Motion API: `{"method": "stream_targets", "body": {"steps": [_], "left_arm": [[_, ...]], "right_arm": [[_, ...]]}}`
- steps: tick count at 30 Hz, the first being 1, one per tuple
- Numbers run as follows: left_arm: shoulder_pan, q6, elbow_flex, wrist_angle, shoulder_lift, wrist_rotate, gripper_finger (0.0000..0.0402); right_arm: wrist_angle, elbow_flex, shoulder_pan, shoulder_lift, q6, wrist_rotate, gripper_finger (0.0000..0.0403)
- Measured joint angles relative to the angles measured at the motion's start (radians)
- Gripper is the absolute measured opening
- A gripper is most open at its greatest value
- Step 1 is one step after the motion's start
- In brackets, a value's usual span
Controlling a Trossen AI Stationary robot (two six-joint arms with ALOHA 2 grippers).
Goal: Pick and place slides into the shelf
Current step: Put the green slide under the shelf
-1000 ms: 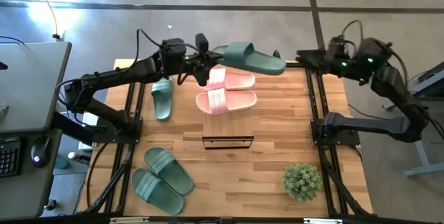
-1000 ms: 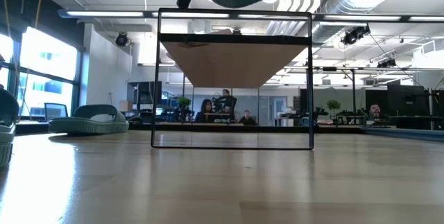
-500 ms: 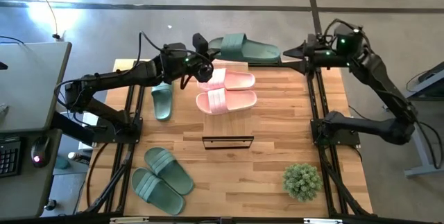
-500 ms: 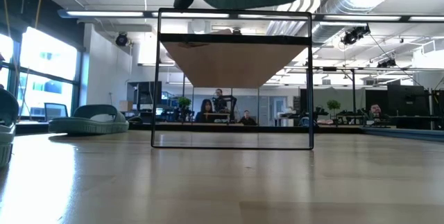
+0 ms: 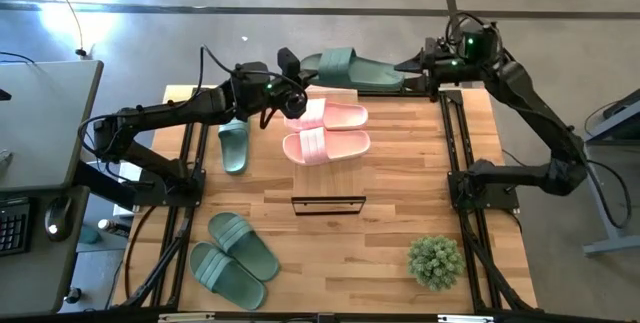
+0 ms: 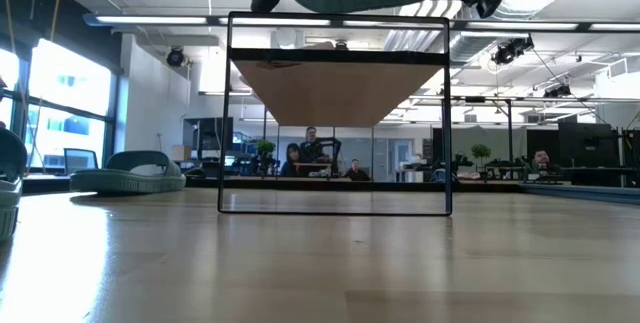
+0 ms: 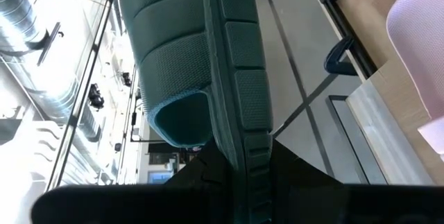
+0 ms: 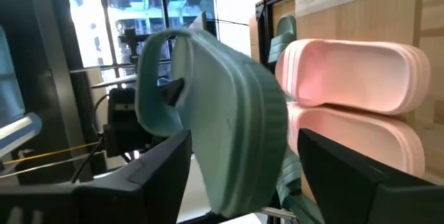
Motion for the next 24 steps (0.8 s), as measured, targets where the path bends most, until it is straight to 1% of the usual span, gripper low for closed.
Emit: {"method": "stream_targets", "body": {"steps": [7, 14, 20, 22, 24], "left_arm": [[0.002, -0.001, 0.000, -0.001, 0.000, 0.013, 0.0030], [0.002, -0.001, 0.000, -0.002, 0.000, 0.015, 0.0030], [0.003, -0.007, 0.000, -0.011, 0.000, 0.051, 0.0030], [0.003, -0.008, 0.000, -0.018, 0.000, 0.053, 0.0032], [0.003, -0.009, 0.000, -0.033, 0.000, 0.058, 0.0052]], "right_arm": [[0.046, 0.000, 0.001, 0.042, -0.008, -0.008, 0.0190], [0.044, 0.000, 0.005, 0.046, -0.017, -0.027, 0.0109], [0.043, 0.000, 0.005, 0.045, -0.089, -0.036, 0.0045], [0.043, 0.000, 0.005, 0.045, -0.100, -0.033, 0.0039], [0.042, 0.000, 0.004, 0.045, -0.121, -0.030, 0.0039]]}}
